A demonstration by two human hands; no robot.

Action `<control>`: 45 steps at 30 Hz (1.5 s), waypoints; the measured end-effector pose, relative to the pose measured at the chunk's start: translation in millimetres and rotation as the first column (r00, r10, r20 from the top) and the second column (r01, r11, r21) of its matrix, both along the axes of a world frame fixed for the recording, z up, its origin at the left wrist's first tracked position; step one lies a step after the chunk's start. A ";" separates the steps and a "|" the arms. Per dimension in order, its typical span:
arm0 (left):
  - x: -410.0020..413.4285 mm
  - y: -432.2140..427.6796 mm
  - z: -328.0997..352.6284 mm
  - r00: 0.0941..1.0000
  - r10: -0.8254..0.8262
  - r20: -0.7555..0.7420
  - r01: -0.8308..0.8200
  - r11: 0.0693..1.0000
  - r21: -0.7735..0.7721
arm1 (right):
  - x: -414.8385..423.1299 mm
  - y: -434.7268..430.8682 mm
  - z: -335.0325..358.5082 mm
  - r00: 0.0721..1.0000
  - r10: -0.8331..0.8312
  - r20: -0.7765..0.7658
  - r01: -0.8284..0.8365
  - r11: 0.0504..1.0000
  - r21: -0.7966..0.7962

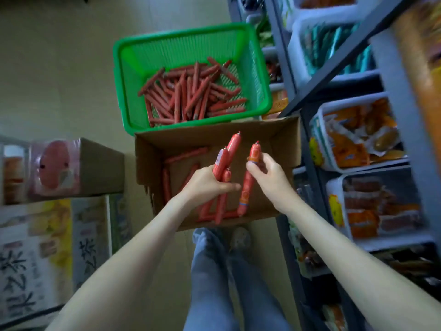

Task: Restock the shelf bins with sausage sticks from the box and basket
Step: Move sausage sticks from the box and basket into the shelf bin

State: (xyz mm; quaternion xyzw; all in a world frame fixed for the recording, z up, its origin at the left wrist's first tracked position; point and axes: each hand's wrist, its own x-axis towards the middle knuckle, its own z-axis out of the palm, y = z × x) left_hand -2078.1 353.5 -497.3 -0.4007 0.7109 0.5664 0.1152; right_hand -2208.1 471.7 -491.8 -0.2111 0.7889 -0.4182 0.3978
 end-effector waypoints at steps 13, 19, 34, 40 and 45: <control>-107.4 -3.2 318.9 0.784 -0.097 -0.614 0.306 0.920 0.246 | -35.7 17.2 330.8 0.943 -0.331 -0.021 0.270 0.803 -0.531; -147.8 43.3 413.3 0.639 -0.269 -0.720 0.533 0.830 0.162 | -31.8 77.6 421.9 0.746 -0.641 -0.181 0.408 0.655 -0.636; -166.3 230.9 515.9 0.318 -0.448 -0.836 0.826 0.563 0.012 | 26.8 261.4 523.4 0.319 -0.833 -0.452 0.363 0.548 -0.753; -167.5 280.9 523.7 0.266 -0.393 -0.880 0.786 0.617 -0.038 | 51.8 323.8 537.4 -0.034 -0.758 -0.652 0.295 0.615 -0.731; -171.4 299.2 516.9 0.162 -0.440 -0.883 0.694 0.687 -0.216 | 28.7 372.1 514.8 -0.107 -0.328 -0.939 0.621 0.715 -0.321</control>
